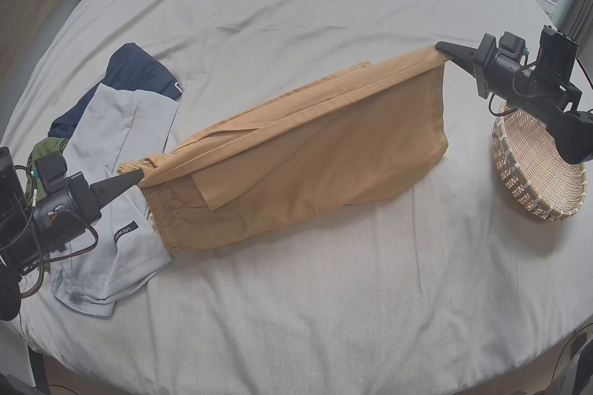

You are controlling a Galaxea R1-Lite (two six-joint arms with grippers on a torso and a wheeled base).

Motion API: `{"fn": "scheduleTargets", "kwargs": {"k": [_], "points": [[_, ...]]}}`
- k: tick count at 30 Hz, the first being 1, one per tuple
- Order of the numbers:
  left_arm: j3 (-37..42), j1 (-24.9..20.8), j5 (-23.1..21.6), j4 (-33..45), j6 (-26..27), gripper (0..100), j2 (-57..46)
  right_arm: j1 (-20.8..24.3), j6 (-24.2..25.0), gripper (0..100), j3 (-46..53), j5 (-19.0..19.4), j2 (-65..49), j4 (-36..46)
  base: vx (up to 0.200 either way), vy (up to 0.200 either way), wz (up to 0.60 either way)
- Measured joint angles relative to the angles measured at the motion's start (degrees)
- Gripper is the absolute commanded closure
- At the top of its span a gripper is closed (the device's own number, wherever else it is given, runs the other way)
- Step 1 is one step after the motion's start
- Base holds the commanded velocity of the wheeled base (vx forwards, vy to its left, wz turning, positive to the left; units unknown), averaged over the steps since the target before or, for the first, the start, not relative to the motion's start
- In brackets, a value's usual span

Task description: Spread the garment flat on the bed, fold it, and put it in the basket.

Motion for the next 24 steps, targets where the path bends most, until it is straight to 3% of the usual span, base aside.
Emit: {"fn": "scheduleTargets", "kwargs": {"k": [14, 15, 18, 19, 24], "points": [[-0.39, 1.61, 1.29, 0.0, 0.13, 100, 4.44, 2.21, 0.0, 100, -13.07, 0.06, 11.47, 0.49, 0.0, 0.0, 0.0], [-0.5, 1.68, 1.62, -0.16, 0.11, 100, 4.89, 2.28, 0.0, 0, -13.59, 0.06, 12.3, 0.46, 0.0, 0.0, 0.0], [-0.55, 1.71, 2.9, -0.96, 0.22, 100, 6.1, 2.45, 0.0, 0, -14.71, 0.2, 13.96, 0.06, 0.0, 0.0, 0.0], [-0.55, 1.71, 3.29, -1.37, 0.22, 0, 6.49, 2.47, 0.02, 0, -15.03, 0.26, 14.42, -0.05, 0.0, 0.0, 0.0], [-0.56, 1.73, 6.41, -4.96, 0.16, 0, 9.22, 2.72, 0.71, 0, -18.75, -0.09, 16.9, -0.38, 0.0, 0.0, 0.0]]}}
